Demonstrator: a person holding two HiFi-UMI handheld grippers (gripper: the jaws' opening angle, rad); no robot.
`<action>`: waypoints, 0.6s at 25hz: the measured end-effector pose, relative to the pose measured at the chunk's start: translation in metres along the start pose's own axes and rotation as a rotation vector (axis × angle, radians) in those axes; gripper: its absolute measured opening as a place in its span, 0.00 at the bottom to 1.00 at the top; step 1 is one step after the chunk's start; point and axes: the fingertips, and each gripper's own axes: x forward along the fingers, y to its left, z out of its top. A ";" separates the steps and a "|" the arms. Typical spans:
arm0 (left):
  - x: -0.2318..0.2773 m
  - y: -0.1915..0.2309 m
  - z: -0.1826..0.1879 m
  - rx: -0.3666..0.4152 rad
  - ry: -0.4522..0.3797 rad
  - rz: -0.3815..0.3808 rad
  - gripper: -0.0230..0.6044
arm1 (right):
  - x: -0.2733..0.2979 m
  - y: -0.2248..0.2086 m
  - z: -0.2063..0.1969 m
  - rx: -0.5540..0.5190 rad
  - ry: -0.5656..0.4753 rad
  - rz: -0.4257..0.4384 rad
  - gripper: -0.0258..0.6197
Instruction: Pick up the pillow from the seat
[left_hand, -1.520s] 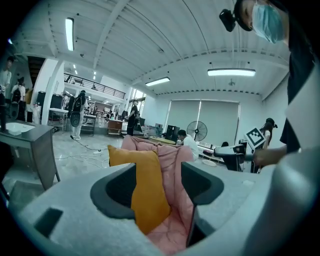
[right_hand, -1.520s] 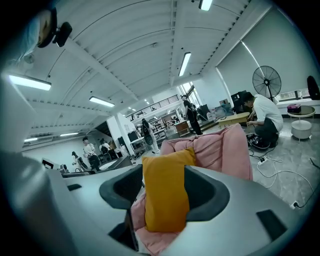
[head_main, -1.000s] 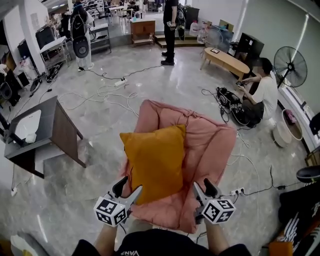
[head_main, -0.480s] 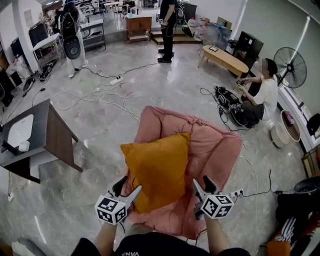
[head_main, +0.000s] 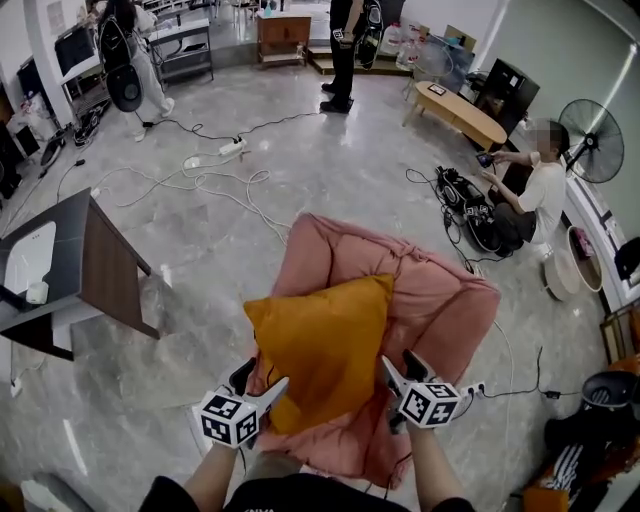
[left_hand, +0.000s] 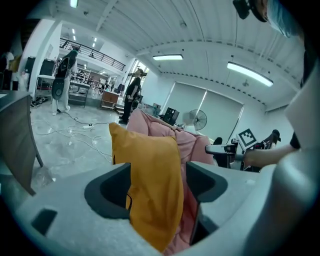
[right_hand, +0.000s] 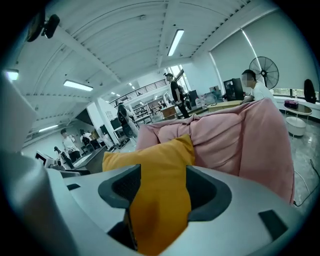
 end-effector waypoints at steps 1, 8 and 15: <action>0.005 0.004 -0.002 -0.008 0.010 0.002 0.58 | 0.010 -0.002 -0.003 -0.002 0.014 0.002 0.46; 0.037 0.029 -0.020 -0.073 0.085 0.019 0.63 | 0.067 -0.034 -0.011 -0.050 0.087 -0.019 0.47; 0.061 0.041 -0.040 -0.137 0.135 0.021 0.65 | 0.112 -0.057 -0.011 -0.028 0.144 0.035 0.50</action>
